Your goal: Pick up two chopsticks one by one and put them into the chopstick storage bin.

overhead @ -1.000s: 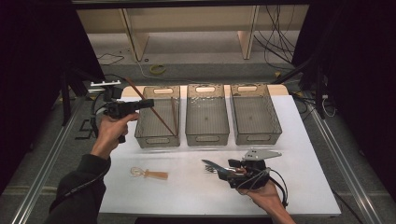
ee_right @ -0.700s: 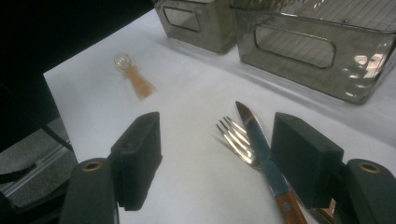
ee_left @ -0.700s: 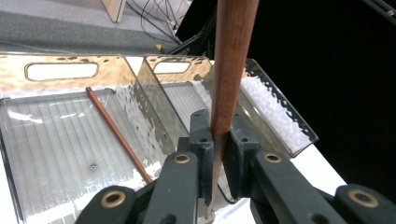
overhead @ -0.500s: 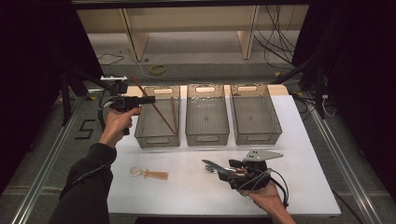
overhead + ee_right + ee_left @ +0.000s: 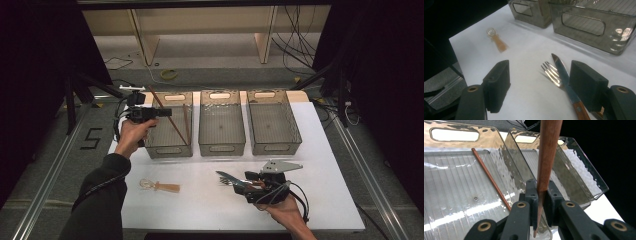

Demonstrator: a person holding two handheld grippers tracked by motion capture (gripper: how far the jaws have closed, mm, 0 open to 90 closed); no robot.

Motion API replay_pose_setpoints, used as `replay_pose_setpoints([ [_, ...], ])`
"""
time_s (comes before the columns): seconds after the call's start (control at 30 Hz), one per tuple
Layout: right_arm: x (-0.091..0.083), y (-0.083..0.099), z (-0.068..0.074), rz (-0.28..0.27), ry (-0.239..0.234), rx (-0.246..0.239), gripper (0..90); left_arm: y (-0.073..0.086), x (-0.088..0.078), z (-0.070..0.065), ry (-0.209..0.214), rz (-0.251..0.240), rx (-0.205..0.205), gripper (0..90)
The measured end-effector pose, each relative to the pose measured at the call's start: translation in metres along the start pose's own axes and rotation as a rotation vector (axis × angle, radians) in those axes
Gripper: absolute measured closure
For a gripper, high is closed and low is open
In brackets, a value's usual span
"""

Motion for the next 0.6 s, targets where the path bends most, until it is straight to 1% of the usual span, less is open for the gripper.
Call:
replay_pose_setpoints([
  [0.17, 0.001, 0.001, 0.000, 0.003, -0.001, 0.002, 33.9, 0.002, 0.004, 0.001, -0.007, 0.006, 0.001, 81.9],
  [0.43, 0.001, 0.001, 0.000, 0.004, -0.001, 0.000, 33.9, 0.004, 0.011, 0.002, -0.008, 0.035, -0.004, 81.8],
  [0.5, 0.001, 0.001, 0.000, 0.004, -0.002, -0.001, 33.9, 0.005, 0.012, 0.002, -0.011, 0.038, -0.005, 81.8],
  [0.6, 0.001, 0.001, 0.000, 0.006, -0.004, 0.002, 33.9, 0.006, 0.015, 0.003, -0.020, 0.057, 0.000, 81.7],
])
Point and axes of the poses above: each handheld gripper's, and its own axes: x roughly forward along the jaws, y roughly out of its underside, z roughly to its left, the point moved 7 cm from there along x, roughly forward along the jaws, and after that the axes turned 9 degrees about z, right-handed, at the moved point
